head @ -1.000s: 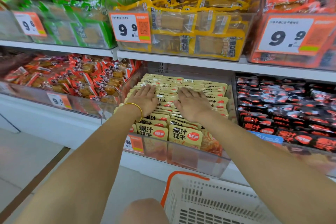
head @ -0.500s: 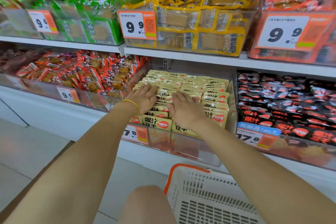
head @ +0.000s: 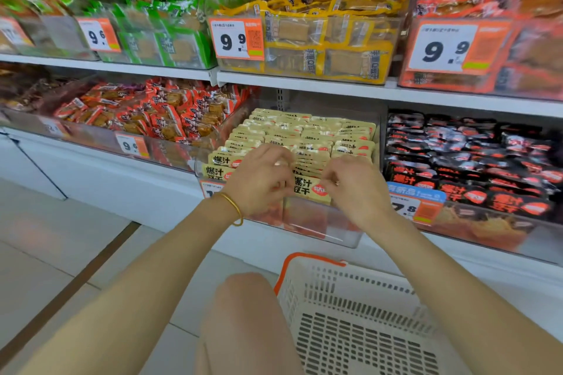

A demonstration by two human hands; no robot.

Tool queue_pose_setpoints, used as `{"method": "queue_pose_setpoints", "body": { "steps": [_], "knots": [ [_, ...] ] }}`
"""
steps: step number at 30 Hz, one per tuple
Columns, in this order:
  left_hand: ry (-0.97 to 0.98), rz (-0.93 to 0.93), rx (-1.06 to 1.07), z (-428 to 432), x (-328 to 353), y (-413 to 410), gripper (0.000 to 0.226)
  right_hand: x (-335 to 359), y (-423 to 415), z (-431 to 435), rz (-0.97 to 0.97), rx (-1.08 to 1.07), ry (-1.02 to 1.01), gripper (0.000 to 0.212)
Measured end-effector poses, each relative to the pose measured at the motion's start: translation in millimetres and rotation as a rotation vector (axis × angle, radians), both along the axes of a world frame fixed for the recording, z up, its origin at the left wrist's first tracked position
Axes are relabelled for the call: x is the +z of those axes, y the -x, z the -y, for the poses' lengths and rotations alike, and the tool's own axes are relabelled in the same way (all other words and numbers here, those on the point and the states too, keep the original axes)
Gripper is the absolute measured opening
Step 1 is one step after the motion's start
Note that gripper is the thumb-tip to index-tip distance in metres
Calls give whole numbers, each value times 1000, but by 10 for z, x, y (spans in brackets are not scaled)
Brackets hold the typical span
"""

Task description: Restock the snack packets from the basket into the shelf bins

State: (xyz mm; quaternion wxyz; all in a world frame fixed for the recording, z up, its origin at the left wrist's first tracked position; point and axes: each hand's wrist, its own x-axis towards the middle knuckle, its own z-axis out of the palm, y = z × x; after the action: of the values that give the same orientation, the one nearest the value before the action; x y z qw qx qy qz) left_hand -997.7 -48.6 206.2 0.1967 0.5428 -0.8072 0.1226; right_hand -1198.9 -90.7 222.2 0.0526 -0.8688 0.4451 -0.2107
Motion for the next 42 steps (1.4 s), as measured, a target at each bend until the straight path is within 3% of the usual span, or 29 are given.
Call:
{"method": "queue_pose_setpoints", "body": {
  "steps": [3, 7, 8, 12, 18, 23, 31, 42],
  "knots": [
    [-41, 96, 36, -65, -122, 99, 12, -46, 82, -161, -196, 3, 29, 23],
    [7, 172, 137, -76, -106, 181, 8, -148, 50, -220, -320, -30, 72, 19],
    [28, 200, 155, -69, -111, 190, 3, -153, 39, -225, -325, -48, 75, 17],
    [69, 230, 212, -65, -155, 206, 18, -172, 8, -243, -339, -79, 92, 17],
    [248, 224, 242, 59, -197, 170, 3, -118, -26, -100, -297, -88, 141, 20],
    [254, 251, 333, 264, -225, 242, 23, -120, -19, 102, -323, -127, 146, 21],
    [309, 210, 380, 701, -124, 225, 28, -72, -145, 512, -316, -172, 169, 16],
    [450, 210, 408, 910, -521, 257, 28, -333, -93, 676, -368, -174, 155, 14]
  ]
}}
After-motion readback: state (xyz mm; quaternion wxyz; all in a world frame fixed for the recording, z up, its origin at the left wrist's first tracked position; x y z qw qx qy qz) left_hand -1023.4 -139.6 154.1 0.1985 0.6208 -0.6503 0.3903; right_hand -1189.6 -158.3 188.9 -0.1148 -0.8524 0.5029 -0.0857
